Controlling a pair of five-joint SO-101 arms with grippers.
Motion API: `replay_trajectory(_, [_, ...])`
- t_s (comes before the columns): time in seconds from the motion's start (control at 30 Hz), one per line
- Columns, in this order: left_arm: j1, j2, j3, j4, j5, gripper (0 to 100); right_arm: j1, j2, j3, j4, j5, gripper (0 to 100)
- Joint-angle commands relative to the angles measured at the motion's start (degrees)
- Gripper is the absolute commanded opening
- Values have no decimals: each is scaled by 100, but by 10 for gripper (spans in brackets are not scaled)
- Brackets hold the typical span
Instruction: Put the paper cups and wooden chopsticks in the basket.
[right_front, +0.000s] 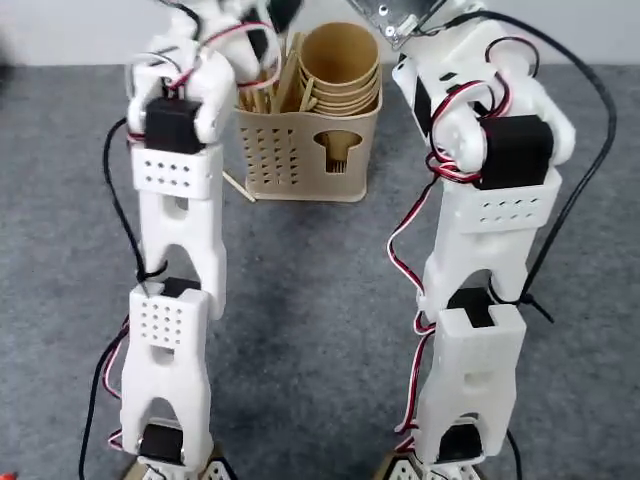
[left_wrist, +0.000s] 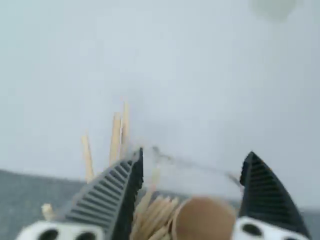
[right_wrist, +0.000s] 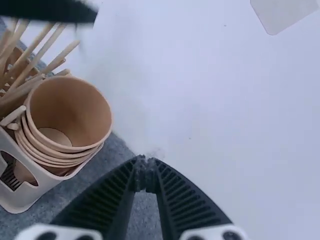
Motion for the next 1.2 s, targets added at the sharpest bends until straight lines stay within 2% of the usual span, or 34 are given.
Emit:
replay_trajectory(0.0, [-308, -738, -382, -255, 862, 298, 48, -66, -229, -84, -44, 9])
replay_trajectory(0.13, [-695, -958, -374, -220, 1855, 281, 48, -57, -229, -84, -44, 9])
replay_trajectory(0.37, [-1697, -897, 57, 352, 3059, 137, 48, -66, -229, -75, -44, 9])
replay_trajectory(0.53, [-1952, -404, 1490, 765, 3112, 156, 48, -57, -229, -75, -44, 9])
replay_trajectory(0.7, [-1864, 229, 2378, 774, 3112, 242, 48, -66, -229, -66, -44, 9])
replay_trajectory(0.83, [-1626, 897, 2545, 800, 3112, 284, 48, -66, -229, -66, -44, 9])
replay_trajectory(1.17, [-932, 2127, 2545, 774, 3103, 287, 57, -92, -229, -66, -44, 9])
